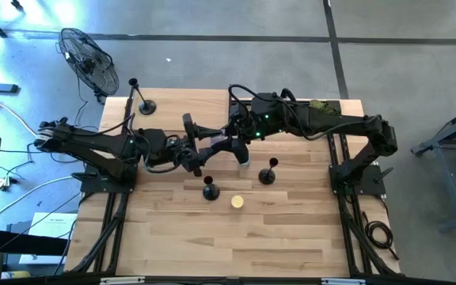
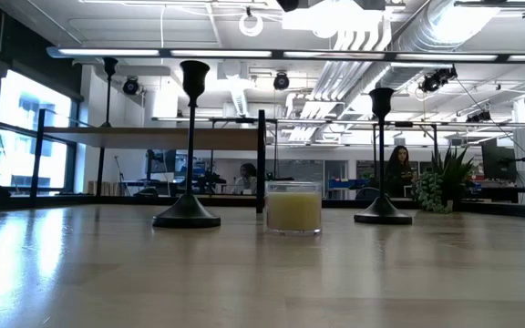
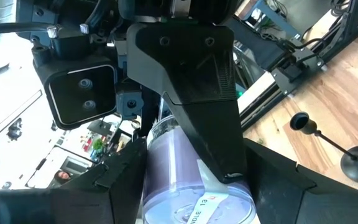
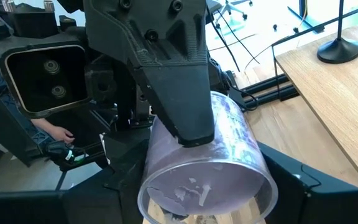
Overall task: Pick & Place candle stick holders
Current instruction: Put the purple candle on the shelf
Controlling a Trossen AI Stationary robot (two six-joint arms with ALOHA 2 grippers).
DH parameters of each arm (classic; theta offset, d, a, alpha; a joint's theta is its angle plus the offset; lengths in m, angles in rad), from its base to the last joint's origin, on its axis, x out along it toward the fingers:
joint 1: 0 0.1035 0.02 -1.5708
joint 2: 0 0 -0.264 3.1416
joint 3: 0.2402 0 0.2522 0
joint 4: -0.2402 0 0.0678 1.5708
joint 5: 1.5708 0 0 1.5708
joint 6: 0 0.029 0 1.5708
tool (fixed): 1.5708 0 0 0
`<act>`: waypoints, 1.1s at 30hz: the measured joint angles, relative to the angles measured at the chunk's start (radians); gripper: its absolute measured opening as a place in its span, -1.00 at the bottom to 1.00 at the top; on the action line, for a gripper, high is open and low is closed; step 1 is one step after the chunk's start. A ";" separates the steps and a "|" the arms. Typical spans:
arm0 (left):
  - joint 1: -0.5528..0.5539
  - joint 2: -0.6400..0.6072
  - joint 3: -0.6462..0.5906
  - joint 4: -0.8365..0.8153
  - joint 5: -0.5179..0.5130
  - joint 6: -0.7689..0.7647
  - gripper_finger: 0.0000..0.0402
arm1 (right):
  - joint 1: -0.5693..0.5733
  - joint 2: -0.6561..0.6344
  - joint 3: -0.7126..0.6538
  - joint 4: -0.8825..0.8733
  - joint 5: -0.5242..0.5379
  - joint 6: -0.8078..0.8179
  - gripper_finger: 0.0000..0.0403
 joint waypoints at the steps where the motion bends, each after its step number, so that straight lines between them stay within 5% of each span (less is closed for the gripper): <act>1: 0.000 0.000 0.000 0.000 -0.003 0.000 0.15 | 0.000 0.000 0.000 0.000 0.000 0.000 0.10; 27: -0.001 0.001 0.000 0.006 -0.023 0.000 0.06 | 0.000 0.000 0.000 0.002 -0.004 0.005 0.10; 33: -0.001 0.001 0.000 0.010 -0.031 0.000 0.05 | 0.000 0.000 0.000 0.008 -0.015 0.028 0.31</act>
